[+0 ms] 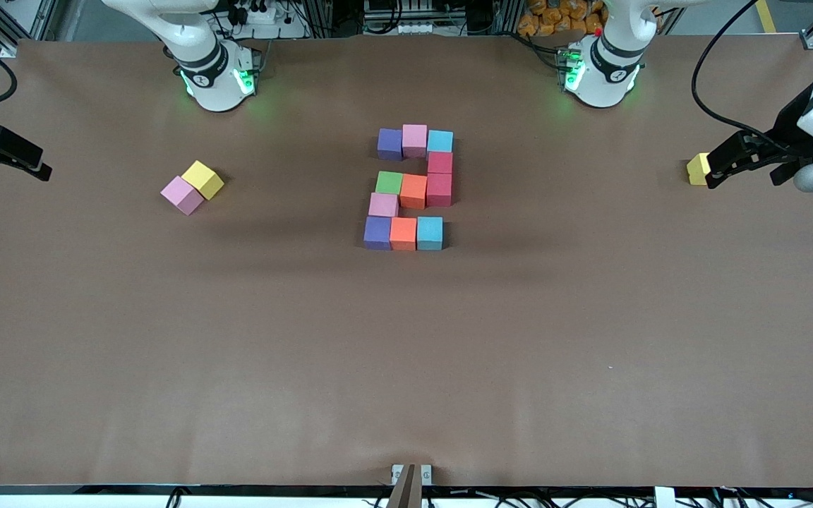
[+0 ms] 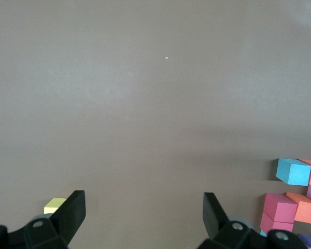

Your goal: Form number 2 with 11 blocks

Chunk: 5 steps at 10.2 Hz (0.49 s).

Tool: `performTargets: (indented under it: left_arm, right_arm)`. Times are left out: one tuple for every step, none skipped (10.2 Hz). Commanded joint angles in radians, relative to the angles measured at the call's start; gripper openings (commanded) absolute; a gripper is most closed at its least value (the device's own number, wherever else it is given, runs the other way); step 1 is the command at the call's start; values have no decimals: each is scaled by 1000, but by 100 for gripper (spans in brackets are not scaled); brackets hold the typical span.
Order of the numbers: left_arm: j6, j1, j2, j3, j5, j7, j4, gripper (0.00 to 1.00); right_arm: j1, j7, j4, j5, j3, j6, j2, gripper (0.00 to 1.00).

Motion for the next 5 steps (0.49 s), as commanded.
performTargets:
  left_arm:
    - [1,-15,-26,14,-14,-17,-21,100]
    - [1,-15,-24,14,-13,-17,-20,100]
    - [1,-21,-24,11,13,-14,-20,100]
    - [1,-22,-23,11,18,-13,-20,100]
    - [1,-22,-23,11,18,-11,-20,100]
  right_arm:
    - [-21,10,-36,-18,19,12,-32,100]
    - [-21,10,-36,-18,19,12,-32,100]
    - [-21,10,-36,-18,19,12,-32,100]
    - [-23,10,-36,-18,19,12,-34,100]
    - [-21,10,-36,-18,19,10,-34,100]
